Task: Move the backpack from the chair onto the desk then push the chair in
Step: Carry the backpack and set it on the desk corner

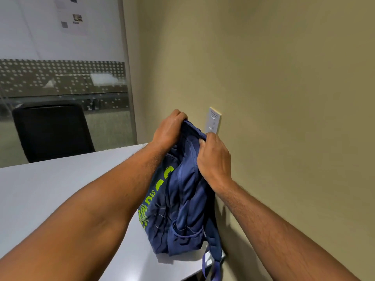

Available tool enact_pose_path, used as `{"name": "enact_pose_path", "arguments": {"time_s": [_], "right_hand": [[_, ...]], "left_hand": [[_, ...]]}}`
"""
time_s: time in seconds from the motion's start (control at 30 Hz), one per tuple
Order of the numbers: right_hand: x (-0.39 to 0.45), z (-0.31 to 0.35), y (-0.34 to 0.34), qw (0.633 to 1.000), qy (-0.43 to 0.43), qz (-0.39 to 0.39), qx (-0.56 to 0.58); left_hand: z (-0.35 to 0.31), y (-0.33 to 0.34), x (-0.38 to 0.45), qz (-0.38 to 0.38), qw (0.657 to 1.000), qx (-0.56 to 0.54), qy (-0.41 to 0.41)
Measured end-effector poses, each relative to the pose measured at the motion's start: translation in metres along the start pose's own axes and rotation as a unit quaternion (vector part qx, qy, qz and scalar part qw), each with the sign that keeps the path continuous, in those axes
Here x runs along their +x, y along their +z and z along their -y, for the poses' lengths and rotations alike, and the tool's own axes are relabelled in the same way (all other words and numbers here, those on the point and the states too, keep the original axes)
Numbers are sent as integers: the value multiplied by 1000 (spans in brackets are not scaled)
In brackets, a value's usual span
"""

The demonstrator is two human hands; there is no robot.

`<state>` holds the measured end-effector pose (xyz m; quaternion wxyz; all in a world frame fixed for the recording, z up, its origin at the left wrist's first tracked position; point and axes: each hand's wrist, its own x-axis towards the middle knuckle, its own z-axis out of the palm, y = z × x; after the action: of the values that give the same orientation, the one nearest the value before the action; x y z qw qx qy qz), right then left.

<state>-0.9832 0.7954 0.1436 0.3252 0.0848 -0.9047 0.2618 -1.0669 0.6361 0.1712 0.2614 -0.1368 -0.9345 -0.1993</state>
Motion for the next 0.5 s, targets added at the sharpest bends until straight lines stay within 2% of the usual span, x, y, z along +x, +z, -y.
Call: {"name": "enact_pose_path", "arguments": {"time_s": [0.2,0.3,0.4,0.5], "right_hand": [[-8,-35,19,996,40,60,-49],[-11,-50,23,994,50,65,-68],[-11,-59,29,992,3,51,-113],[-19,-72,35,974,-75,102,-188]], "left_hand": [[5,47,12,76,997,-9,22],[0,65,10,73,997,-31,-1],[-7,76,11,69,995,-58,-29],[-8,84,14,128,990,-56,-23]]}}
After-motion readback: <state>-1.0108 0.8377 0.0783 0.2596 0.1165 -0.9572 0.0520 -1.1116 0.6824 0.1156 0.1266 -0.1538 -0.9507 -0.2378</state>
